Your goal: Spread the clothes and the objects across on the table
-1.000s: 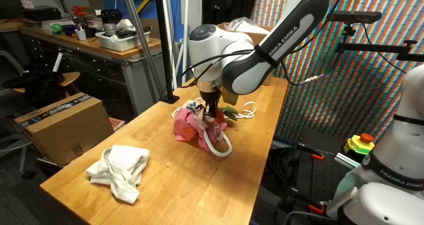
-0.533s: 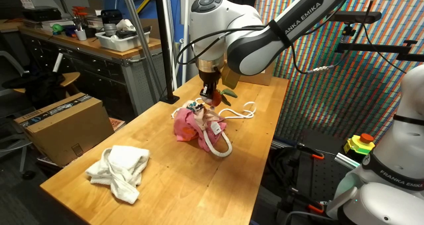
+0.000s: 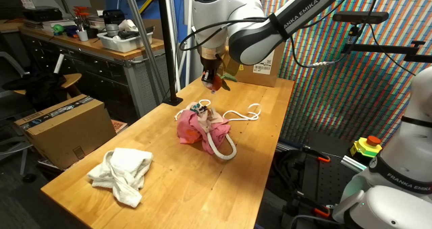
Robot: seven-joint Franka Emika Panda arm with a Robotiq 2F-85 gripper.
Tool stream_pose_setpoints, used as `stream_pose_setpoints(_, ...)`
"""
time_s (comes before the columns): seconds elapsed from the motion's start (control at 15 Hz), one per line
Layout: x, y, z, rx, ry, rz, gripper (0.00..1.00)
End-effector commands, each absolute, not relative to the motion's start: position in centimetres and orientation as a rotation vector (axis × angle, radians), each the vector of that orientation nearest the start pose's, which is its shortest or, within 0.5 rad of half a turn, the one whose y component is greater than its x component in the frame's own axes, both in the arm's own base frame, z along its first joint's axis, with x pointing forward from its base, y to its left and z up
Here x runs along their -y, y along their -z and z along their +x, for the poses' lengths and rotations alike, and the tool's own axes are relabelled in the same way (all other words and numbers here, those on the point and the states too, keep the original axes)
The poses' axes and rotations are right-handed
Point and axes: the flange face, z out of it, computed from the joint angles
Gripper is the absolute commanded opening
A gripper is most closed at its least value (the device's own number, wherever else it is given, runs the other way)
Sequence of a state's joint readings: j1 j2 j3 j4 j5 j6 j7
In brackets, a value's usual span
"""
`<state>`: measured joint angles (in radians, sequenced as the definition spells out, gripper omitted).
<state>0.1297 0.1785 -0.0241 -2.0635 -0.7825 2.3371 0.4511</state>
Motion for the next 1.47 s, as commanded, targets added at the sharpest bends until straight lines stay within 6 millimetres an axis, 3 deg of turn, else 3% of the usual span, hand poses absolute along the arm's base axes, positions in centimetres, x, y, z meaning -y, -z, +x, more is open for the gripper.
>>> stream_pose_setpoints(0.0, -2.3, -36.8, 62.6, -0.234, -0.375, 2.490, 0.08)
stream_pose_setpoints(0.33, 2.5, -37.0, 66.8, -0.138, -0.394, 2.463, 0.08)
stream_pose_setpoints(0.6, 6.6, -36.8, 69.1, 0.008, -0.385, 2.488, 0.08)
stream_pose_setpoints(1.0, 12.1, -36.2, 70.6, 0.276, -0.398, 2.500, 0.09)
stream_pose_setpoints(1.4, 15.6, -35.7, 71.0, 0.537, -0.453, 2.421, 0.11)
